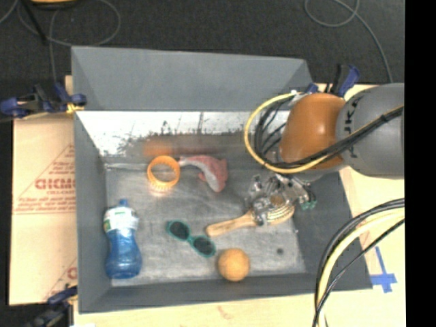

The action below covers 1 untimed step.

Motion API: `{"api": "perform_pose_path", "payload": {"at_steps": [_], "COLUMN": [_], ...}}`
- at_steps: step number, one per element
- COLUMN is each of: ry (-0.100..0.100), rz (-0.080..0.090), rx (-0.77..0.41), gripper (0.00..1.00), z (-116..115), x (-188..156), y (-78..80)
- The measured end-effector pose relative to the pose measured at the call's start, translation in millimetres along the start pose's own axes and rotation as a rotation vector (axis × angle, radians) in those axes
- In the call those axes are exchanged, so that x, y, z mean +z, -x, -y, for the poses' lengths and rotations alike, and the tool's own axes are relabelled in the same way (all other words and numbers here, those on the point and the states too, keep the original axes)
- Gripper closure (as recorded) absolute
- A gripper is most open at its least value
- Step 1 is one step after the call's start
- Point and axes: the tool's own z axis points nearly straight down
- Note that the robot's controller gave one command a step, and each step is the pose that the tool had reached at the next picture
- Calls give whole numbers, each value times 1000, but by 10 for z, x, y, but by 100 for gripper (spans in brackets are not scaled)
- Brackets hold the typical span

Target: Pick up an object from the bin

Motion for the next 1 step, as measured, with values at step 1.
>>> {"api": "perform_pose_path", "payload": {"at_steps": [1], "ry": [0], "rz": [0], "rx": [0], "gripper": [100], "z": [0], "x": [0], "y": [0]}}
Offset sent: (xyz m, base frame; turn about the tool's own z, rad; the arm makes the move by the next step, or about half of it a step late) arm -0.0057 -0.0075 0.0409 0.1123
